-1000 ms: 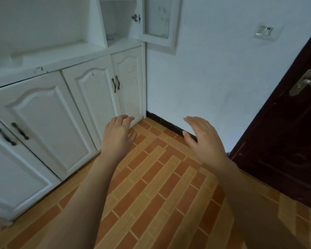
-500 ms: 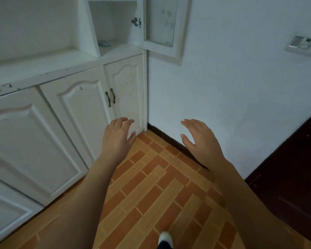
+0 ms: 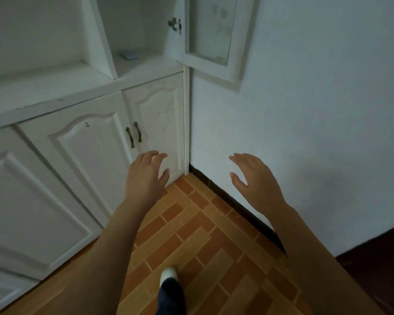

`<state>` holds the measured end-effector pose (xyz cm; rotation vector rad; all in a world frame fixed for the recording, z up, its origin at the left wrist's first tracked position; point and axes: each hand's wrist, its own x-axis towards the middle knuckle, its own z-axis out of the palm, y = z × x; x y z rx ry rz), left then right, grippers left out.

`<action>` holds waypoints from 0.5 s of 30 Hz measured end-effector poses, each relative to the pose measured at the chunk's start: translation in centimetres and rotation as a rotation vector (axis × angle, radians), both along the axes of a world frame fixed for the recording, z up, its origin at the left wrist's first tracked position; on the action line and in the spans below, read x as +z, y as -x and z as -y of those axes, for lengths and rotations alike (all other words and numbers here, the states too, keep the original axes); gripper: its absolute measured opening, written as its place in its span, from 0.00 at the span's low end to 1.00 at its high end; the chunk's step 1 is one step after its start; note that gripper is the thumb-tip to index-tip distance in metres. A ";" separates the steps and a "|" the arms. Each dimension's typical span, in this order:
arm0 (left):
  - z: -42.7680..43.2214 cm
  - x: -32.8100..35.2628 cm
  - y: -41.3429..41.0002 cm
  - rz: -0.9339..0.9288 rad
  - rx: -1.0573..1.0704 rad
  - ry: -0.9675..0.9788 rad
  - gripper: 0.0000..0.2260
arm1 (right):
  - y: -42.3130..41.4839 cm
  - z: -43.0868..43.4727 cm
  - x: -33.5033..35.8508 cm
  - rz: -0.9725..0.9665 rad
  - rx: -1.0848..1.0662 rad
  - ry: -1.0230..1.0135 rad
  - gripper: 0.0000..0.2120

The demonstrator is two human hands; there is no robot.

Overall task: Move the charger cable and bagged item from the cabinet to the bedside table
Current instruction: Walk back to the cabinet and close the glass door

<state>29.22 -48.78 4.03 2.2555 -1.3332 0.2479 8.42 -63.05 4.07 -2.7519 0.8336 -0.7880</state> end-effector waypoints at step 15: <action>15.8 1.1 -17.8 0.024 -0.039 0.055 0.17 | -17.0 14.4 1.3 -0.017 -0.051 -0.010 0.21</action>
